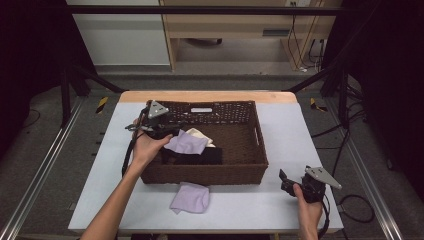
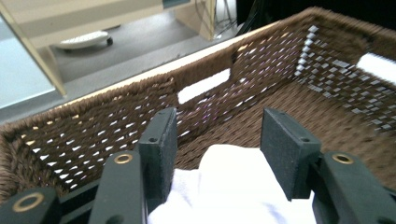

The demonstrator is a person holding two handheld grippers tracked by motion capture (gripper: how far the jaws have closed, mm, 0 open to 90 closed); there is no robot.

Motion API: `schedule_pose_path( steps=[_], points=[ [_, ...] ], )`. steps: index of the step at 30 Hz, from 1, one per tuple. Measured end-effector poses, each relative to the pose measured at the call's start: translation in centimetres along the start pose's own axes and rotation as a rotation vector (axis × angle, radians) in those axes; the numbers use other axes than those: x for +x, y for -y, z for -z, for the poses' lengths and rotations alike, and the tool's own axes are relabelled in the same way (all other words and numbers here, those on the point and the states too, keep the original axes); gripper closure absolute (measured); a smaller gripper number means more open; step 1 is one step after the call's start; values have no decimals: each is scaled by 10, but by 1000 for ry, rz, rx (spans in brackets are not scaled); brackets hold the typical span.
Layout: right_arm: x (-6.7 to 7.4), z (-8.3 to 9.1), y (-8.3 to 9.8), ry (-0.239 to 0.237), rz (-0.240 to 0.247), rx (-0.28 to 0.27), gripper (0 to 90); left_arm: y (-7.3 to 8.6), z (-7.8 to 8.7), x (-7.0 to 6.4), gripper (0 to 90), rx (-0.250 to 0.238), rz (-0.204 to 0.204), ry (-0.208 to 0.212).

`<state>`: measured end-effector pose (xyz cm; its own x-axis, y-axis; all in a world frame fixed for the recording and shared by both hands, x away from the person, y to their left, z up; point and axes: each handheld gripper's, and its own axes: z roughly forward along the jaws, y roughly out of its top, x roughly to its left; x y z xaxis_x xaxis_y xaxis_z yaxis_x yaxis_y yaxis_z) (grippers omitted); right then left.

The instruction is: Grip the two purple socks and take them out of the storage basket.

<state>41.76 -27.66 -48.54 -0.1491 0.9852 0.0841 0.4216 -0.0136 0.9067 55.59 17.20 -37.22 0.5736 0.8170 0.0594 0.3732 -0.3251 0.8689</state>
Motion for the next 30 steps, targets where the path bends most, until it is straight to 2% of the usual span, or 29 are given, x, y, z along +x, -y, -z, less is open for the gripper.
schedule_pose_path(
  steps=[4, 9, 15, 17, 19, 20, 22, 28, 30],
  points=[
    [0, 0, 0, 0, 2, 0, 50, 7, -13, 3, 468, 51, -1, -17],
    [0, 0, 0, -1, 3, 3, 49, 16, -22, 8, 464, 88, 19, -22],
    [0, 0, 0, 0, 6, 4, 49, 28, -32, 9, 481, 158, 29, -14],
    [0, 0, 0, 1, 6, 6, 49, 28, -32, 7, 482, 155, 20, -15],
    [0, 0, 0, 3, 10, 9, 49, 30, -35, 4, 478, 194, -1, -17],
    [1, 0, 0, 3, 10, 8, 49, 32, -38, 3, 475, 229, -15, -22],
    [0, 0, 0, 3, 10, 9, 49, 35, -41, 3, 462, 265, -24, -27],
    [1, 0, 0, 4, 11, 7, 49, 39, -46, 2, 417, 310, -38, -36],
    [1, 0, 0, 6, 12, 6, 49, 44, -51, 2, 379, 352, -46, -23]
  ],
)
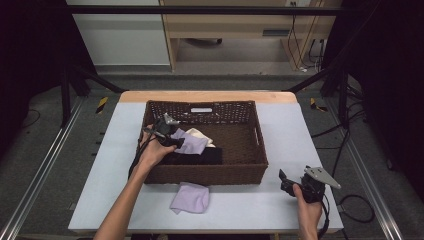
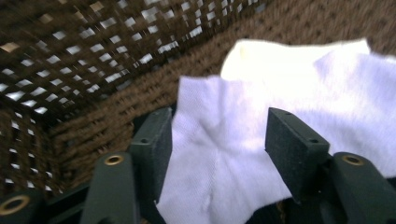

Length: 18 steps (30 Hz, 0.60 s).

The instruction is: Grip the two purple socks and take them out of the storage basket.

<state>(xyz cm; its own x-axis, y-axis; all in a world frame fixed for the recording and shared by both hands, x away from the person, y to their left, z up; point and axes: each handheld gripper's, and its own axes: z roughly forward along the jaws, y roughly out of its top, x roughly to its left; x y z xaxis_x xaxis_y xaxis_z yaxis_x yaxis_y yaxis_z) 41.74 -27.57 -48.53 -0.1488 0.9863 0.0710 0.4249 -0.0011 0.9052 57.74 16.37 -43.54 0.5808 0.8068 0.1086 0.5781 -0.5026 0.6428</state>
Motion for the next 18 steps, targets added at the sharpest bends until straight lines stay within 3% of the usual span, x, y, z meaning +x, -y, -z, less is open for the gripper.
schedule_pose_path(
  steps=[8, 15, 18],
  points=[
    [0, 0, 0, 0, 2, 0, 49, 4, -8, 2, 352, 67, -20, 1],
    [0, 0, 0, -1, -2, 0, 50, 5, -10, 1, 533, 121, -25, 19],
    [0, 1, 0, -1, -6, -2, 49, 6, -9, 3, 632, 138, 11, 35]
  ],
)
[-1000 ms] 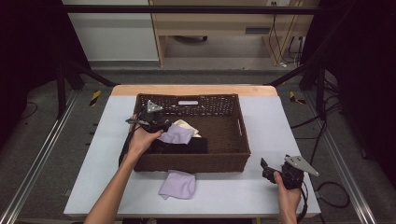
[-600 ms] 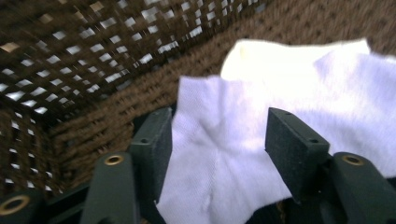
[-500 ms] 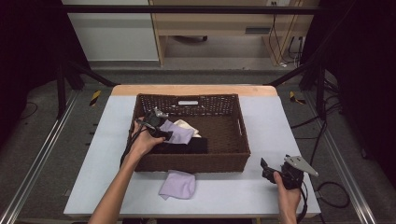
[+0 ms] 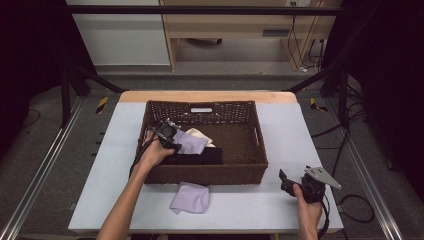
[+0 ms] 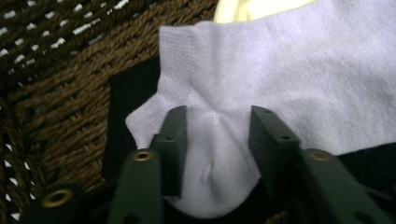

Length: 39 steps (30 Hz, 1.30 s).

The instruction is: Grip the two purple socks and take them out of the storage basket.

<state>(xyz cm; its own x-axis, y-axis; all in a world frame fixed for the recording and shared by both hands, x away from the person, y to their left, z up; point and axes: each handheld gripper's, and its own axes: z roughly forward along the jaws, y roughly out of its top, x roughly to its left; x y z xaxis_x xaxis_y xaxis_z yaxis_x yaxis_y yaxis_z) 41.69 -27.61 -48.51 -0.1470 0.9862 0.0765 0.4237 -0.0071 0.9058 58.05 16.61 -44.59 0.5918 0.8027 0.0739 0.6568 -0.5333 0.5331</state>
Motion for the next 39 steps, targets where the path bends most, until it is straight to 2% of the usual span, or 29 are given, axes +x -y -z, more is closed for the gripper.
schedule_pose_path(
  steps=[4, 5, 6, 8, 12, 15, 16, 17, 18, 19, 21, 23, 24, 25, 26, 29, 30, 31, 33, 39],
  points=[
    [0, 0, 0, -1, 0, -1, 50, 0, 5, 2, 771, 9, 45, 21],
    [0, 0, 0, 0, 0, -2, 49, -1, 7, 2, 814, 3, 71, 34],
    [0, 0, 0, 0, 0, -2, 49, -1, 7, 2, 837, 3, 71, 34],
    [0, 0, 0, -1, -3, -3, 49, -1, 12, 5, 856, -20, 110, 51],
    [0, 0, 0, -1, 1, 2, 49, -1, 18, 5, 864, -72, 129, 62],
    [0, 0, 0, -1, -1, 0, 50, 0, 26, 6, 865, -157, 146, 92],
    [0, 0, 0, -1, -1, 0, 50, 0, 26, 6, 865, -157, 146, 92],
    [0, 0, 0, -1, -1, 0, 50, 0, 31, 4, 865, -209, 141, 98],
    [0, 0, 0, -1, -1, 0, 50, 0, 31, 4, 865, -209, 141, 98],
    [0, 0, 0, 0, -1, 0, 50, -1, 35, 2, 865, -259, 130, 99],
    [-1, -1, 0, -1, -2, 1, 50, -1, 39, 1, 866, -315, 123, 98],
    [0, 0, 0, -1, -3, 0, 50, 0, 44, 2, 865, -372, 129, 104],
    [0, 0, 0, 0, -4, 0, 50, 0, 44, 2, 866, -372, 129, 104],
    [0, 0, 0, 0, -4, 0, 50, 1, 47, 4, 866, -416, 142, 111],
    [0, 0, 0, 0, -3, -1, 50, 1, 47, 4, 866, -416, 142, 111],
    [0, -1, 0, 0, -2, 1, 50, 1, 54, 5, 866, -491, 149, 120],
    [0, -1, 0, 0, -2, 1, 50, 1, 54, 5, 866, -491, 149, 120],
    [-1, -1, 0, -2, -3, -1, 50, 1, 59, 5, 866, -537, 156, 128],
    [-1, -1, 0, -3, -4, -1, 50, 1, 64, 5, 866, -576, 164, 133],
    [-1, -1, 0, -2, -5, -1, 50, 2, 78, -1, 866, -639, 152, 147]
  ],
)
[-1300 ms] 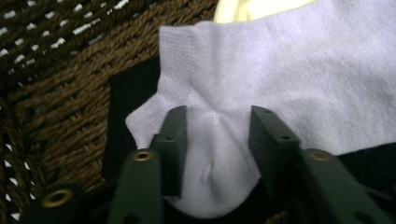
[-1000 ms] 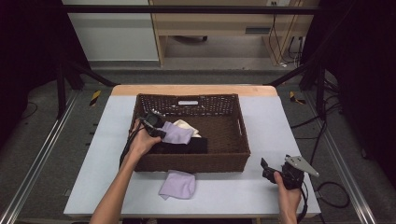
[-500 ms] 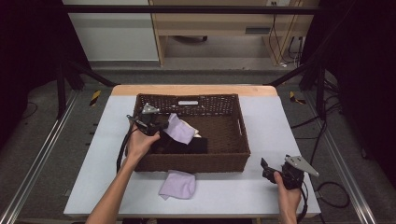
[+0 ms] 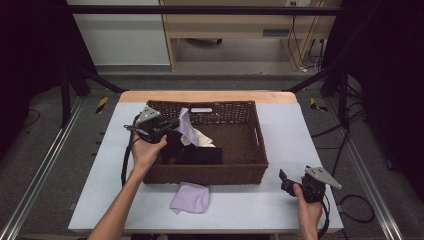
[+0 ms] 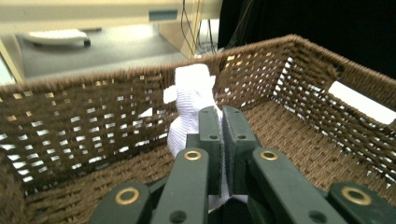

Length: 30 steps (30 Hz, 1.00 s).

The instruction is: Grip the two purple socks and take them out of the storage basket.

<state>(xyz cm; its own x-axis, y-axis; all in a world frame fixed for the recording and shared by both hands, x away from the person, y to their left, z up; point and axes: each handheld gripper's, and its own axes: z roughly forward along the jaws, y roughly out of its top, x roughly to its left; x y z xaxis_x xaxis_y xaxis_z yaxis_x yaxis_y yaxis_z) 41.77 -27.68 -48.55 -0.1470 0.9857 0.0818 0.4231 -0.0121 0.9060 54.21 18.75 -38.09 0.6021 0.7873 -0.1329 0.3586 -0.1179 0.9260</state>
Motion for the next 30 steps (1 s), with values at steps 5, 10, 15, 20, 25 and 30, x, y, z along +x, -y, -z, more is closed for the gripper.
schedule_pose_path(
  steps=[5, 10, 15, 20, 25, 30],
  points=[
    [0, 0, 0, 2, 1, 0, 50, -3, 9, -10, 866, -41, -46, 14],
    [0, 0, 0, 1, 1, 1, 50, -8, 14, -14, 866, -69, -43, 17],
    [0, 0, 0, 0, 0, 0, 50, -18, 24, -19, 866, -113, -44, 38],
    [0, 0, 0, -1, -1, 2, 50, -27, 34, -28, 866, -147, -59, 54],
    [0, 0, 0, -1, 0, 3, 50, -33, 42, -36, 866, -161, -72, 72],
    [0, 0, 0, -1, 0, 3, 50, -39, 55, -47, 866, -183, -85, 103]
  ],
)
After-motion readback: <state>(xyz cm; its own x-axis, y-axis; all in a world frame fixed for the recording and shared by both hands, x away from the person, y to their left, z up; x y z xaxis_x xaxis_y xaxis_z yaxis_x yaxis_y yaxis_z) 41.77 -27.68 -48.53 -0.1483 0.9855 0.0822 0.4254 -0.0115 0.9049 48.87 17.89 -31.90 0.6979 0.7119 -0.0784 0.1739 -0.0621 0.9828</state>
